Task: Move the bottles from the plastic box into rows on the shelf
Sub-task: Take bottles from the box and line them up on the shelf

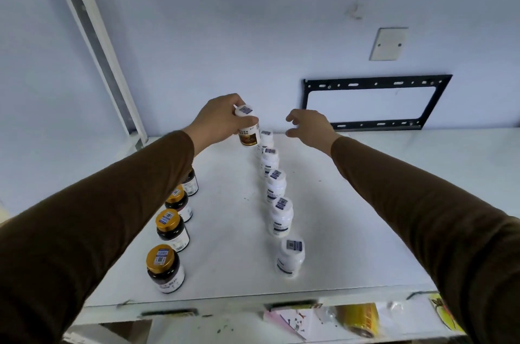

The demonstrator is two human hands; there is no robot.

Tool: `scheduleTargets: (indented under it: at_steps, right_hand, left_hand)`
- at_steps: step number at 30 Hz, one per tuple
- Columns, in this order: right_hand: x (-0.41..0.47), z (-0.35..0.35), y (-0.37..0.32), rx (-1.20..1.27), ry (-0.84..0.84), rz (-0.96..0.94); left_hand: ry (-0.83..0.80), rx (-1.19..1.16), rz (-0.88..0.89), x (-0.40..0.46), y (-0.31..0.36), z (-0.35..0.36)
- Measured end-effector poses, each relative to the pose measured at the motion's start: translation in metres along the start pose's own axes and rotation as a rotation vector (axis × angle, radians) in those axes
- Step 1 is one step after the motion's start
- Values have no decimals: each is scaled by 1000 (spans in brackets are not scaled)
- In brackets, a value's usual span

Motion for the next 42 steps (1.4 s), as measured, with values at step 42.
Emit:
scheduleTargets:
  at_steps: [42]
  right_hand:
    - [-233,-156,272,-89,-160,-54]
  left_hand:
    - [-330,331,-67,-81,278,307]
Point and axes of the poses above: each hand's wrist, its own x-axis towards the middle knuckle, its own z-axis out of the palm, y = z × x, the point moved 10 cm from there along x, towards the middle knuckle, and after that the axes turned 14 degrees about x, right-handed, at the moved point
